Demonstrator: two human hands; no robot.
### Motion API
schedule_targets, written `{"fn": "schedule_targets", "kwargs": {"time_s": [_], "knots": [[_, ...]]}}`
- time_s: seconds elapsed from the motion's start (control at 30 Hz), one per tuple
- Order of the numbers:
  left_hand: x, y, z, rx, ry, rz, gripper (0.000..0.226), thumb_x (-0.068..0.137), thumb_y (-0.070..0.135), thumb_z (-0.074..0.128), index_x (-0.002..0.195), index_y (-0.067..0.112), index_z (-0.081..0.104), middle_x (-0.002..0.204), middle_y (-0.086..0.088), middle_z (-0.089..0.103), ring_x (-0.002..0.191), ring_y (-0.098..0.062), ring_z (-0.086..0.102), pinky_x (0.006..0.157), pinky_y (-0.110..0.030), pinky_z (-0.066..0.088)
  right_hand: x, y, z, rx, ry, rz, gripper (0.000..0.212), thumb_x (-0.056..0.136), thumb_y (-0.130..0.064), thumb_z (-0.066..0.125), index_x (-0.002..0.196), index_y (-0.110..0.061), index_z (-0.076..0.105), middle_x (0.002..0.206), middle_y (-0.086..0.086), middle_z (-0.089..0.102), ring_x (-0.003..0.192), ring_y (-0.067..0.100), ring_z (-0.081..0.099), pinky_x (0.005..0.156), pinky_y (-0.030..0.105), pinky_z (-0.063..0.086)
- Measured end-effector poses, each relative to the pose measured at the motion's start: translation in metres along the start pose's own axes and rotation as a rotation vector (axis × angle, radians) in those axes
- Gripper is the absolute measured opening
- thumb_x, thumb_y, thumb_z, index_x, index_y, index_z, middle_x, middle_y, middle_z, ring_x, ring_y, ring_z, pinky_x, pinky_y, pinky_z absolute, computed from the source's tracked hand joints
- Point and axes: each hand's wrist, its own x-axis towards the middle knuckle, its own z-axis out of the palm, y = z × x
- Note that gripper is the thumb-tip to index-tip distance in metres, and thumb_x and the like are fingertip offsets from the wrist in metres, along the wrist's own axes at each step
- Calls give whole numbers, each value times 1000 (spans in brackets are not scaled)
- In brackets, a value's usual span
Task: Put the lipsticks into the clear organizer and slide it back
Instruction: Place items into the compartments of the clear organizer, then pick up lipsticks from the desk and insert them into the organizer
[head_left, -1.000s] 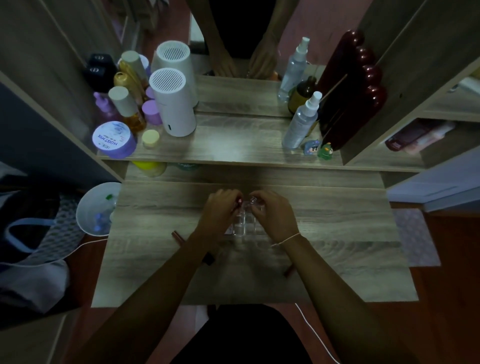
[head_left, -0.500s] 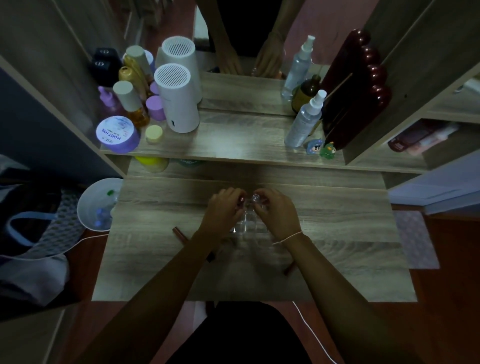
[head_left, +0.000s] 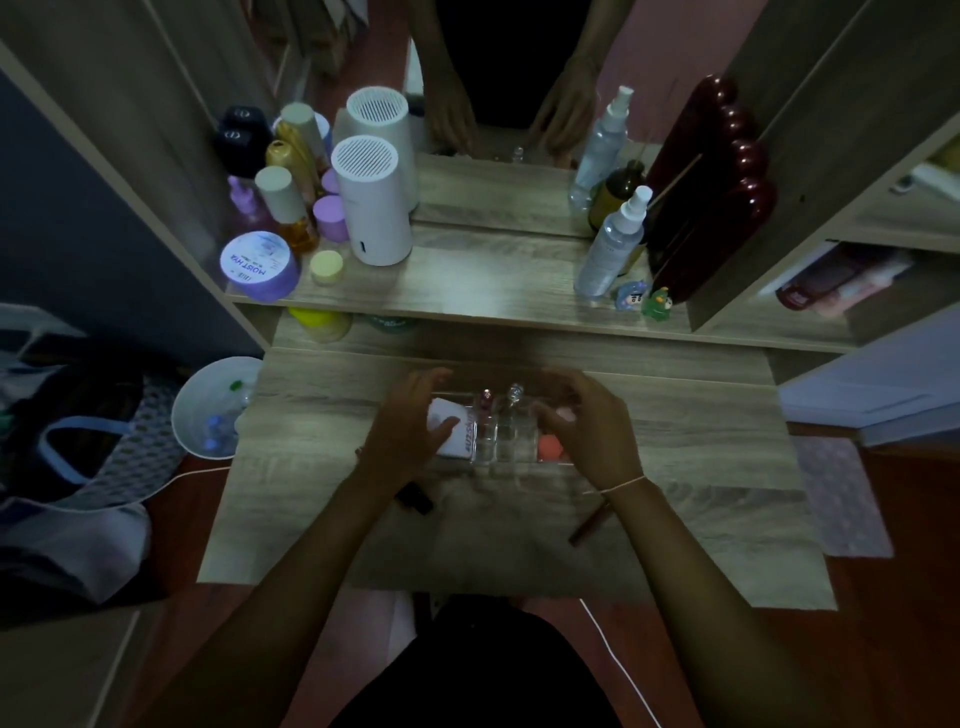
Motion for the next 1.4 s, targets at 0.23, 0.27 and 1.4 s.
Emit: {"fn": "schedule_targets", "kwargs": {"time_s": [0.23,0.27,1.4], "knots": [[-30,-38,-22,25,97,-193,47,76,7,74,119,8,55,115,-16,60,98,-29,58,82,-35,47,-30,27,-32,75,166,143,39,80,-21,75,116,-22,61,100,1,70,87,15,65,81,32,54],[-35,-42,-22,17,100,-238,46,78,9,73,119,11,54,114,-14,59,94,-26,58,77,-32,46,-34,32,-35,81,193,175,40,80,-21,75,117,-20,60,97,4,70,84,15,65,80,30,53],[-26,-57,-14,-26,300,-499,16,85,18,66,98,10,59,96,-16,68,88,-29,63,73,-34,46,-102,87,24,54,90,896,45,76,-26,75,108,-13,47,97,17,69,95,36,64,82,37,46]]}}
